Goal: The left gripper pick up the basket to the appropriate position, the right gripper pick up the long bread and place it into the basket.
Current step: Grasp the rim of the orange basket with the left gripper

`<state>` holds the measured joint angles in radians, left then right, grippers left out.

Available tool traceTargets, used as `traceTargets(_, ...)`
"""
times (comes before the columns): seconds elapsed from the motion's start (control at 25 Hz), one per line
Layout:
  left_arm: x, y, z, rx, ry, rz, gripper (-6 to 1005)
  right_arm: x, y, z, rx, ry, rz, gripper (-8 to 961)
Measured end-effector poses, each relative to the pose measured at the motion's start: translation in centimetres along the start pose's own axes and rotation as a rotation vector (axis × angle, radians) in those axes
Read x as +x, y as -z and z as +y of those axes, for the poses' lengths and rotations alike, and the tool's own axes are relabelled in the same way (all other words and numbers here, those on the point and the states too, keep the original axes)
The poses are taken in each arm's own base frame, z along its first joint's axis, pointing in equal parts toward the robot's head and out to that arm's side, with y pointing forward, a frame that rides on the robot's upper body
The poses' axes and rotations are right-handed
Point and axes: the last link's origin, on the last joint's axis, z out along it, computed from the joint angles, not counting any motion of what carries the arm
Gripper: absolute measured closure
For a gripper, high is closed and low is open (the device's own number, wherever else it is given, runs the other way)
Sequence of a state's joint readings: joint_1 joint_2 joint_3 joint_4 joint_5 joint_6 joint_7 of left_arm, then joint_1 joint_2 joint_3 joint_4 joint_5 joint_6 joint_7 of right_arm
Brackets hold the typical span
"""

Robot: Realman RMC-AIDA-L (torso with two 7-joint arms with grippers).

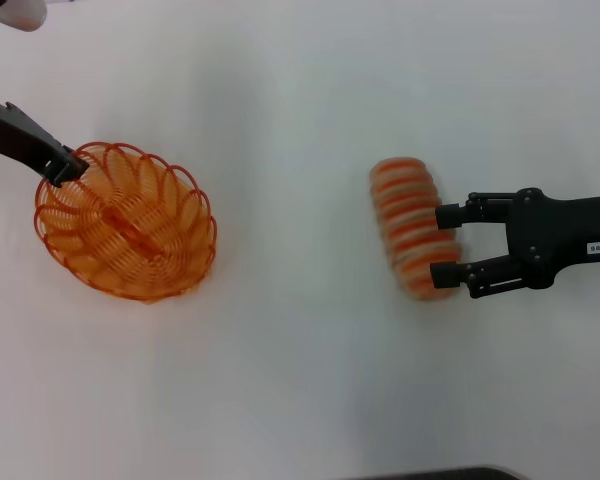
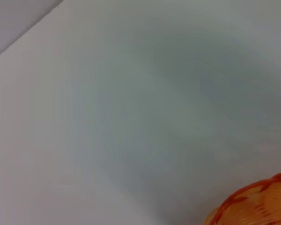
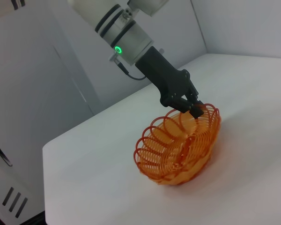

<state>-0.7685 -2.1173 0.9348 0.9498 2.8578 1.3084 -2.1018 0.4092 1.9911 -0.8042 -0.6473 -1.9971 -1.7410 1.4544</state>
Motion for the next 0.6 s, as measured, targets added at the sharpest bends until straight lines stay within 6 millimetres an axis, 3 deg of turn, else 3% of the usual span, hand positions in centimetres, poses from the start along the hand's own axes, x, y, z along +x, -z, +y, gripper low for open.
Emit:
traceTargets(0.16, 0.2, 0.2, 0.1, -0.009, 0.035, -0.006, 880, -0.1, 0.0, -0.1, 0.004, 0.001, -0.001, 7)
traceTargets(0.4, 0.8, 1.3, 0.0, -0.027, 0.203, -0.023, 892, -0.3, 0.4, -0.4, 0.029, -0.002, -0.030, 7)
traceTargets(0.6, 1.0, 2.2, 1.2, -0.101, 0.282, -0.073, 917, -0.7, 1.0, -0.9, 0.066, -0.001, -0.061, 8)
